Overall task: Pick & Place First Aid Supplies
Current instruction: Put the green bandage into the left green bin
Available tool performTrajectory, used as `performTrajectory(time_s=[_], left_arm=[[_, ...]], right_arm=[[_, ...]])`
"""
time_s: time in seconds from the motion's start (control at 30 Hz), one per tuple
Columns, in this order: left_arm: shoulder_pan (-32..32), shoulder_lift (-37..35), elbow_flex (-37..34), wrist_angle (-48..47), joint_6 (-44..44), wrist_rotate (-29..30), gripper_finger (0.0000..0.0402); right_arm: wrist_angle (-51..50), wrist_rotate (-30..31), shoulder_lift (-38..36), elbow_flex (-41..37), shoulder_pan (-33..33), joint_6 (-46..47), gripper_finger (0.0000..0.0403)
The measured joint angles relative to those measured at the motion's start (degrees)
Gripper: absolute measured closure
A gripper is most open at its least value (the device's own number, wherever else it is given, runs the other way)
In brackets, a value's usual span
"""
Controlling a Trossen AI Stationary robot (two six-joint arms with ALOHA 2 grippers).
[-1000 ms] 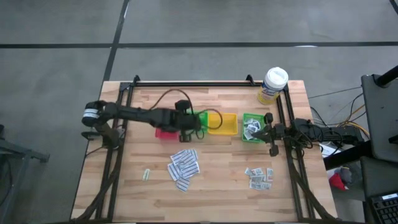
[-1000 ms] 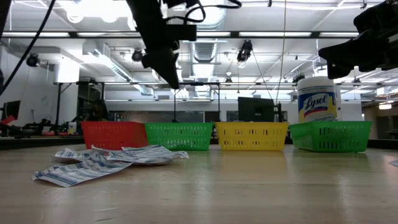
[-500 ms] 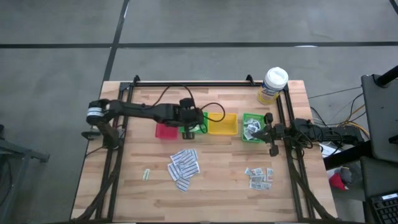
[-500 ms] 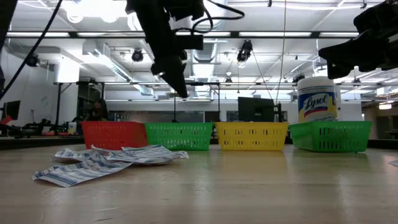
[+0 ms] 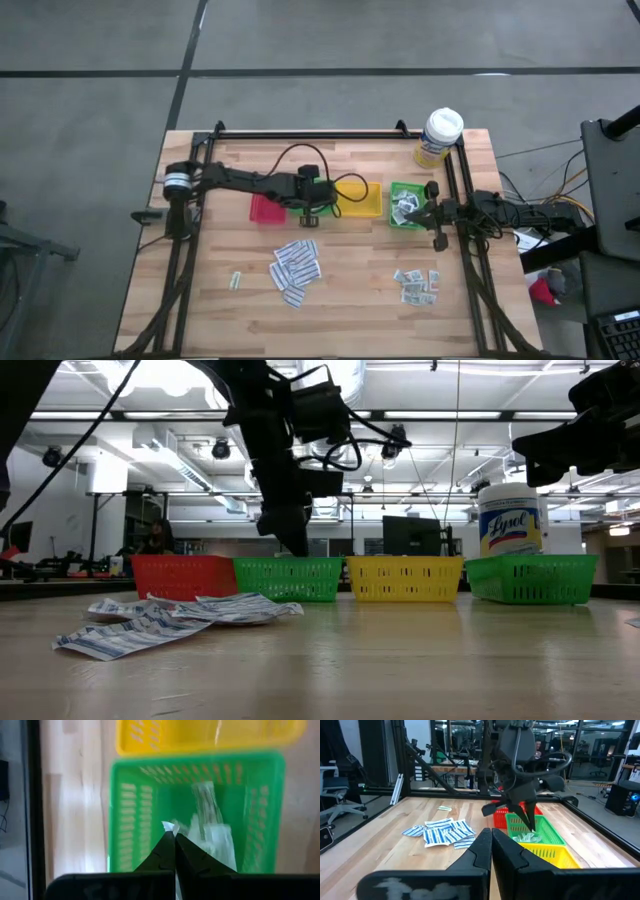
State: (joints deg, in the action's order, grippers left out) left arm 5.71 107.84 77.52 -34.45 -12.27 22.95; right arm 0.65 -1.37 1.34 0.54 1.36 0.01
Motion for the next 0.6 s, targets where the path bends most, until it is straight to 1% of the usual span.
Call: performTrajectory(time_s=[0.17, 0.5, 0.6], left_arm=[[0.23, 0.72, 0.02, 2.22, 0.3, 0.01, 0.0401], [0.26, 0.77, 0.02, 2.54, 0.39, -0.17, 0.0401], [0.31, 0.77, -0.32, 2.63, 0.48, -0.5, 0.0396]], right_arm=[[0.01, 0.0, 0.0, 0.01, 0.0, 0.0, 0.0394], [0.01, 0.0, 0.17, -0.01, -0.01, 0.02, 0.0394], [-0.01, 0.0, 0.17, 0.0, -0.01, 0.0, 0.0394]])
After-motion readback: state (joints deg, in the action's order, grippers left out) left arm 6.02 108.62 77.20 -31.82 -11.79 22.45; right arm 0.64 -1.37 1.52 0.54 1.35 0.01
